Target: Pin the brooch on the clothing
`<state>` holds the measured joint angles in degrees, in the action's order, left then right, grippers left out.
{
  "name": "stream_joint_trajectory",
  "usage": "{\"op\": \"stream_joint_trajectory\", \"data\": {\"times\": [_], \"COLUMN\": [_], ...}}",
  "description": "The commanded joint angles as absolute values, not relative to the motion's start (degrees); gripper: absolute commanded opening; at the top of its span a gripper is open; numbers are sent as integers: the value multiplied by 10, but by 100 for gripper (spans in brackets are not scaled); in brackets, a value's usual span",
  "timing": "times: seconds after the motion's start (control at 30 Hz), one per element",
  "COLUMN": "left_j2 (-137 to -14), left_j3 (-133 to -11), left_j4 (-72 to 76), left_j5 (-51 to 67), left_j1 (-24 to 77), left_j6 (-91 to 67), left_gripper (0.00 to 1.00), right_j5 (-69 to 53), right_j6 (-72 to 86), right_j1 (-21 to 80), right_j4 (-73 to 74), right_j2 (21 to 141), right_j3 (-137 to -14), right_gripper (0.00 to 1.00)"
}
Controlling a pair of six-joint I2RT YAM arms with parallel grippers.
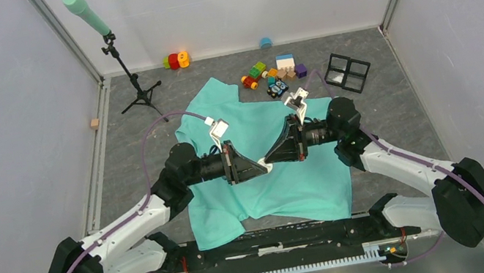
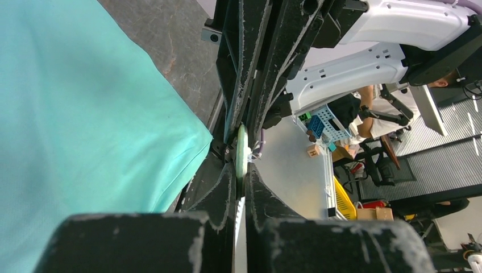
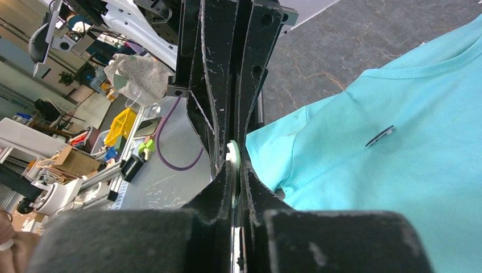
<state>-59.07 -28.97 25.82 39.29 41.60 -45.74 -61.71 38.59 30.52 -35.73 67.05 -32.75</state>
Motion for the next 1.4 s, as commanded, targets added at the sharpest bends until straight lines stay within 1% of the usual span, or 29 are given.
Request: {"op": "stream_joint_trajectory", "data": {"times": [0.0, 0.03, 0.07, 0.13, 0.2, 0.23, 0.33, 0.47, 0.57, 0.7, 0.93, 1.1, 1.2, 1.37], "left_j2": [-561, -552, -541, -527, -516, -513, -513, -516, -508, -488, -459, -435, -422, -406], "left_j3": [-300, -309, -320, -339, -342, -341, -330, -295, -261, -225, -206, -192, -183, -165], "left_j4": [210, 159, 111, 13, -52, -76, -150, -196, -180, -161, -168, -169, -164, -163], "left_j5": [354, 331, 310, 260, 224, 206, 132, 65, 47, 19, -5, -39, -48, -54], "left_j1": [414, 414, 413, 410, 403, 400, 399, 399, 399, 399, 399, 399, 399, 399], "left_j6": [-431, -411, -384, -353, -344, -344, -358, -394, -413, -424, -435, -444, -454, -468], "left_gripper": [2, 2, 2, 2, 2, 2, 2, 2, 2, 2, 2, 2, 2, 2], "right_j5": [-611, -596, -578, -502, -413, -372, -254, -104, -34, 44, 151, 183, 203, 222], "right_j6": [369, 352, 322, 239, 180, 163, 153, 163, 177, 176, 139, 127, 128, 137], "right_j1": [311, 311, 311, 312, 317, 325, 361, 468, 530, 603, 688, 716, 719, 722], "right_j4": [-356, -332, -295, -150, -56, -33, -12, -35, -78, -121, -78, -51, -29, -15], "right_j2": [662, 660, 658, 658, 661, 659, 655, 664, 692, 755, 891, 961, 993, 1015], "right_j3": [-333, -337, -346, -378, -403, -403, -385, -353, -335, -351, -475, -545, -575, -588], "right_gripper": [16, 24, 30, 37, 41, 43, 50, 56, 57, 60, 60, 56, 50, 46]}}
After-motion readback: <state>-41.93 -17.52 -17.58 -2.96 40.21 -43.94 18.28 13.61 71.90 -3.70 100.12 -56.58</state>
